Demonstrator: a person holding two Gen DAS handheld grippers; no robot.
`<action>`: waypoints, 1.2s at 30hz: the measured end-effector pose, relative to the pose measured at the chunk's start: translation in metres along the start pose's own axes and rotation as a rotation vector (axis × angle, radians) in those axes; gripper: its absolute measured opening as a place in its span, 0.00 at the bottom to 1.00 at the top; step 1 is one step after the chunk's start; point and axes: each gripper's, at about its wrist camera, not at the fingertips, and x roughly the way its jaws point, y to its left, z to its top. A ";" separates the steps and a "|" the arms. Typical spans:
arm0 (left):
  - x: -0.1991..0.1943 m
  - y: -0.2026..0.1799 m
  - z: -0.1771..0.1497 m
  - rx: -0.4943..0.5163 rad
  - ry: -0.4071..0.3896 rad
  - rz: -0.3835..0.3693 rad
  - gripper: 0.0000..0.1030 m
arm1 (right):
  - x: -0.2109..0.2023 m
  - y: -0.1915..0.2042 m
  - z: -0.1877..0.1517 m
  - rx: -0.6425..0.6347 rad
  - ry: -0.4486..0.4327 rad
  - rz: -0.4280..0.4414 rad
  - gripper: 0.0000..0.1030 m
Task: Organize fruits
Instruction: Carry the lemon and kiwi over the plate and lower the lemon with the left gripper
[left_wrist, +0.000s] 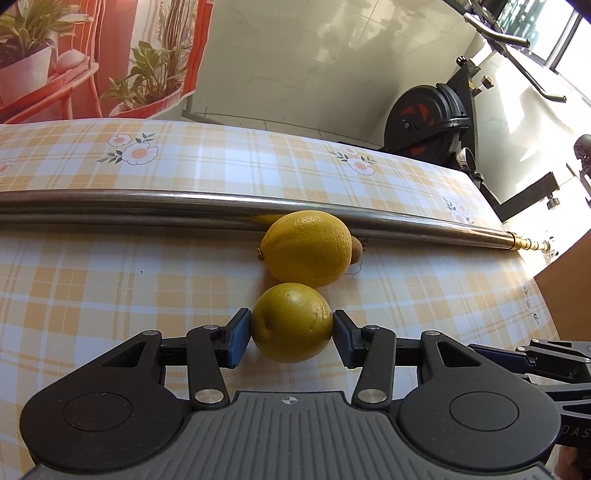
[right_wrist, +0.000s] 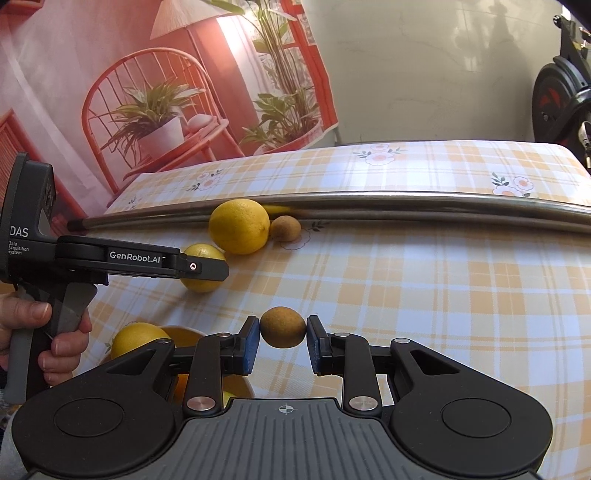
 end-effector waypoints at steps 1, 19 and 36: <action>-0.005 -0.002 -0.001 0.016 -0.010 0.002 0.49 | -0.002 0.001 -0.001 -0.002 -0.002 0.001 0.24; -0.100 -0.047 -0.042 0.214 -0.154 0.003 0.49 | -0.040 0.029 -0.017 -0.035 -0.031 0.018 0.24; -0.103 -0.055 -0.079 0.238 -0.052 -0.043 0.49 | -0.058 0.045 -0.038 -0.061 -0.029 0.014 0.24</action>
